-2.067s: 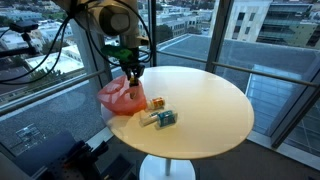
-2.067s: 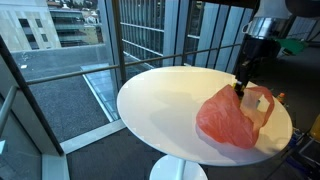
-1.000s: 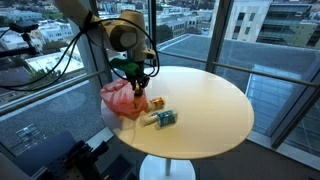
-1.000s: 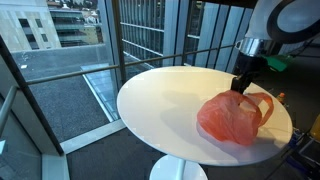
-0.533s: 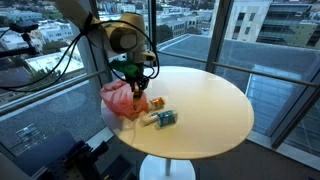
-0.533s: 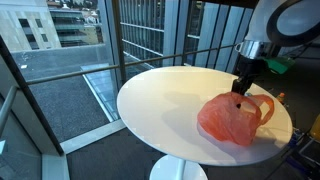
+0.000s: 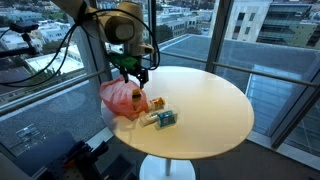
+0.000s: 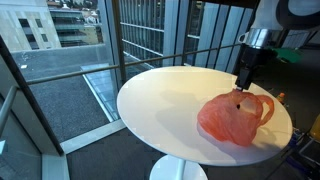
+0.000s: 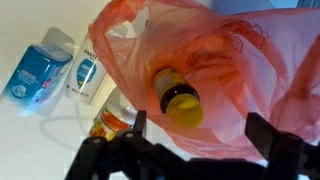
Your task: Pull the plastic forward, then place the brown and yellow bottle in the plastic
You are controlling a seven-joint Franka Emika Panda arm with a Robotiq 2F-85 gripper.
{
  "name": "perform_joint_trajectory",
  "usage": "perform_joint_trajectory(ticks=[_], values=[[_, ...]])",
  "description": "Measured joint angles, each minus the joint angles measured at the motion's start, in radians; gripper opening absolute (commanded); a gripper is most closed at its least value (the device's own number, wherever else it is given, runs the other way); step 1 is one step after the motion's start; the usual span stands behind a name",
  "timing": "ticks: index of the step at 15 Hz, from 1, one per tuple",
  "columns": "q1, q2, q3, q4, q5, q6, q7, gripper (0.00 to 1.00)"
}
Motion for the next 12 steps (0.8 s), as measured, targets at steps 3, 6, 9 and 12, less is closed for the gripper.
perform_joint_trajectory(ticks=[3, 6, 9, 12], values=[[0.000, -0.063, -0.003, 0.000, 0.005, -0.082, -0.019, 1.00], [0.000, -0.128, -0.009, 0.001, 0.005, -0.177, -0.021, 1.00], [0.000, -0.191, -0.020, 0.002, 0.005, -0.265, -0.021, 1.00], [0.000, -0.255, -0.032, 0.003, 0.010, -0.341, -0.021, 1.00]])
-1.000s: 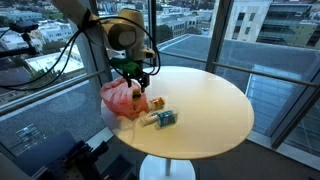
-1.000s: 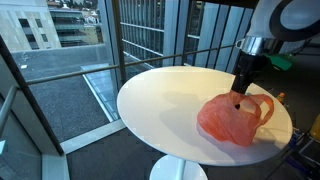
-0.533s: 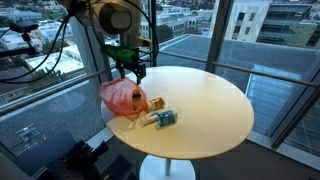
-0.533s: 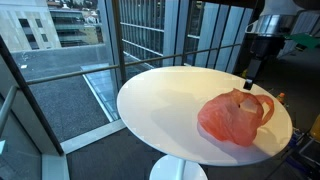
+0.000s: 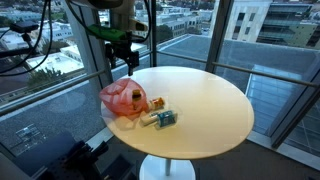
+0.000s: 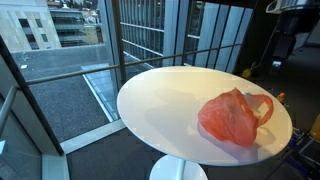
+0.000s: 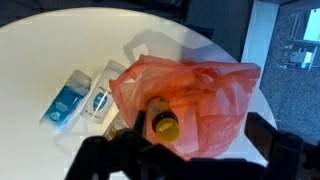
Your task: Pull the plastic forward, then place the brown and yellow bottle in the plastic
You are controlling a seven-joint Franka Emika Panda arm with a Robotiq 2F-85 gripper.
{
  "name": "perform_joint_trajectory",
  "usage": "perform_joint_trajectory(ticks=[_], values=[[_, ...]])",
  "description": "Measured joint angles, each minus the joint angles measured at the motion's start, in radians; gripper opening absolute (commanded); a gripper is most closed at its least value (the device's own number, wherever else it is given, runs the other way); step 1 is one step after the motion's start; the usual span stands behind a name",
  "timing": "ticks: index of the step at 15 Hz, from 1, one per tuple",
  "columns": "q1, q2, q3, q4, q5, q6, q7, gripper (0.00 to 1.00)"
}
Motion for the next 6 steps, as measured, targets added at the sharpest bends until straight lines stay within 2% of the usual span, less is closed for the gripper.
perform_joint_trajectory(ticks=[6], values=[[0.000, -0.096, -0.010, 0.000, 0.014, -0.068, 0.003, 1.00]])
